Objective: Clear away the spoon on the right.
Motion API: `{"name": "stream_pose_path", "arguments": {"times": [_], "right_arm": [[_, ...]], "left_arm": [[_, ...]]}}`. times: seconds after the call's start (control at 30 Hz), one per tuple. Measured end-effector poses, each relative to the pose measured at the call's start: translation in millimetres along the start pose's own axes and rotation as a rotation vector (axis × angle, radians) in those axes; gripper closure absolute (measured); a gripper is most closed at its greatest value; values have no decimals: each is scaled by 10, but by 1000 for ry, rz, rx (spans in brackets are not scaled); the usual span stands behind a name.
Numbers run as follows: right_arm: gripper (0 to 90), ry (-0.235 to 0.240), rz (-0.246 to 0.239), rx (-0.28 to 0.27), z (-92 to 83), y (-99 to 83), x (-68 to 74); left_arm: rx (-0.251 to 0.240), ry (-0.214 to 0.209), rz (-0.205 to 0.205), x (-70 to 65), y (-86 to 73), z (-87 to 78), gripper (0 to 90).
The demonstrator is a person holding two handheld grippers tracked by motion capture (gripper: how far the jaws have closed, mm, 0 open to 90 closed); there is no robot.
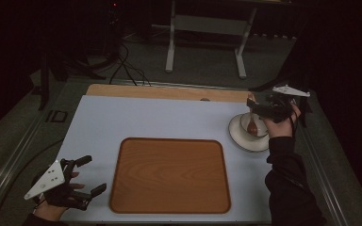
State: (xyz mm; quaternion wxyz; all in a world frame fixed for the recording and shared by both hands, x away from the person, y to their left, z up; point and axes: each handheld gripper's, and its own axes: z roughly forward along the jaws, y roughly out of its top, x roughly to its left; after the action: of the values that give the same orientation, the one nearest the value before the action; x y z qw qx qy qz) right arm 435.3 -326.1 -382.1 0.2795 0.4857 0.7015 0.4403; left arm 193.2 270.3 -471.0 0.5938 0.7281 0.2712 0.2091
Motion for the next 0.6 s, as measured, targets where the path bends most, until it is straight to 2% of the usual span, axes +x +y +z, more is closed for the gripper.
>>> {"name": "stream_pose_path", "arguments": {"times": [0.17,0.3,0.37,0.6], "right_arm": [[214,-38,12,47,134,-23,-52],[245,-54,35,55,204,-34,-100],[312,-56,59,80,280,-47,-139],[353,-86,54,151,472,-67,-176]], "left_arm": [[2,2,2,-4,-1,0,0],[3,5,1,-6,-2,-1,0],[4,7,0,-6,-3,-2,0],[8,13,2,-3,-8,-10,0]]}}
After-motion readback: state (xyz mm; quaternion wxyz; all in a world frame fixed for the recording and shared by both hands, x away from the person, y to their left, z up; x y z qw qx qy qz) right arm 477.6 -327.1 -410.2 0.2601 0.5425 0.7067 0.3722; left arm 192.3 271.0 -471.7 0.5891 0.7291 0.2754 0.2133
